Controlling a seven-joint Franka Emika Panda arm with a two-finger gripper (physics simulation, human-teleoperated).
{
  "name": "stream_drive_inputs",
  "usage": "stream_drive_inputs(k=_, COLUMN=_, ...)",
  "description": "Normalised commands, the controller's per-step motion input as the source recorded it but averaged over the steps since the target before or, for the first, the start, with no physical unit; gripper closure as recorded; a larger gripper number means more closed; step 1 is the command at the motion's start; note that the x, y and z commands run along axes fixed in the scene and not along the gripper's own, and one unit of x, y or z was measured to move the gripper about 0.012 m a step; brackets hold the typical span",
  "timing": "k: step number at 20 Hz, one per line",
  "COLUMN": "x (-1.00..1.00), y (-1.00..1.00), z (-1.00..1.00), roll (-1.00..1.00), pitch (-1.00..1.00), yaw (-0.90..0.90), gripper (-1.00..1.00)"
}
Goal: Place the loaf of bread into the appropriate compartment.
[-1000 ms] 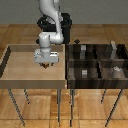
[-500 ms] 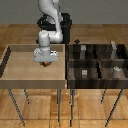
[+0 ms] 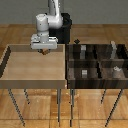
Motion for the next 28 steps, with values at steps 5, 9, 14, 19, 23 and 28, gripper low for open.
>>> stream_drive_inputs(k=5, x=0.00, y=0.60, z=0.20, roll=0.00, pitch=0.00, yaw=0.00, gripper=1.00)
stream_drive_inputs(k=9, x=0.00, y=1.00, z=0.00, roll=0.00, pitch=0.00, yaw=0.00, gripper=1.00)
stream_drive_inputs(k=14, x=0.00, y=1.00, z=0.00, roll=0.00, pitch=0.00, yaw=0.00, gripper=1.00)
stream_drive_inputs(k=19, x=0.00, y=1.00, z=0.00, roll=0.00, pitch=0.00, yaw=0.00, gripper=1.00)
stream_drive_inputs(k=23, x=0.00, y=1.00, z=0.00, roll=0.00, pitch=0.00, yaw=0.00, gripper=1.00)
stream_drive_inputs(k=28, x=0.47, y=0.40, z=0.00, roll=0.00, pitch=0.00, yaw=0.00, gripper=1.00)
